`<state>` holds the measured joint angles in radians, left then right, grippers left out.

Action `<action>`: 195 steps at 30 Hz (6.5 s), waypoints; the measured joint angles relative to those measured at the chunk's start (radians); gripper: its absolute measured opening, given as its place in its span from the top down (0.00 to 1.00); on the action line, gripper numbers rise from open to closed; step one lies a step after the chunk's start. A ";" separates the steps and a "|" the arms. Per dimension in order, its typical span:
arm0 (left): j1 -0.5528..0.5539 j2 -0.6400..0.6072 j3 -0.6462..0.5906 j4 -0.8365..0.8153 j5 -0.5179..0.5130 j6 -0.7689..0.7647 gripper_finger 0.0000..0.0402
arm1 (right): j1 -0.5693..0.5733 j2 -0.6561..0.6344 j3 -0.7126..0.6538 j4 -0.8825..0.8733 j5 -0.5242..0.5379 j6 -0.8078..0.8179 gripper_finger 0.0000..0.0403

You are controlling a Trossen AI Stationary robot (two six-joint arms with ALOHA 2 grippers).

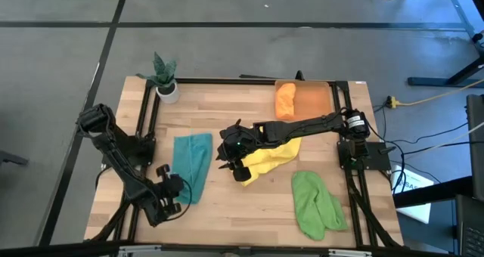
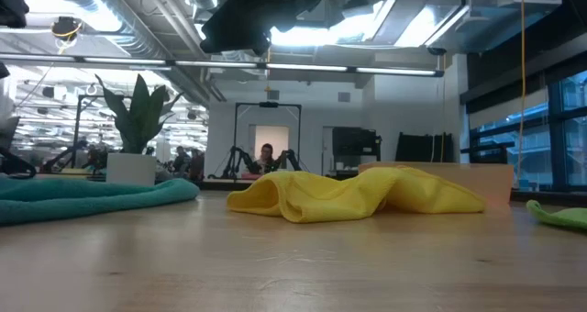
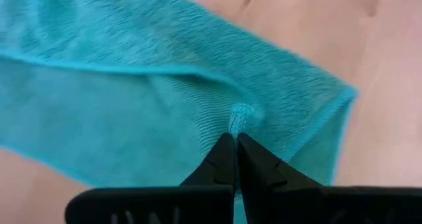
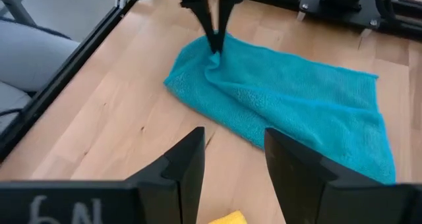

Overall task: Roll microfiber towels into tight, uniform cylinder then place into a basket
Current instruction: Roll the blue microfiber towel

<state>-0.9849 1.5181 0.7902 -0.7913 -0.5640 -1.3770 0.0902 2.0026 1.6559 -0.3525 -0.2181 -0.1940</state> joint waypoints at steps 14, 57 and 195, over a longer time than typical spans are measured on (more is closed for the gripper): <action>-0.037 0.000 -0.001 -0.065 0.043 -0.050 1.00 | -0.003 0.197 -0.036 0.409 0.000 -0.021 0.61; -0.037 0.000 -0.002 -0.064 0.185 -0.117 1.00 | -0.077 0.502 0.236 0.234 0.113 0.036 0.61; 1.107 -0.280 -0.264 0.431 0.401 1.351 0.83 | -0.017 -0.076 0.242 -0.758 0.369 0.086 0.61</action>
<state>0.1225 1.2379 0.5262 -0.3602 -0.1628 -0.0257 0.0731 1.9263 1.8977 -1.1102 0.1509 -0.1081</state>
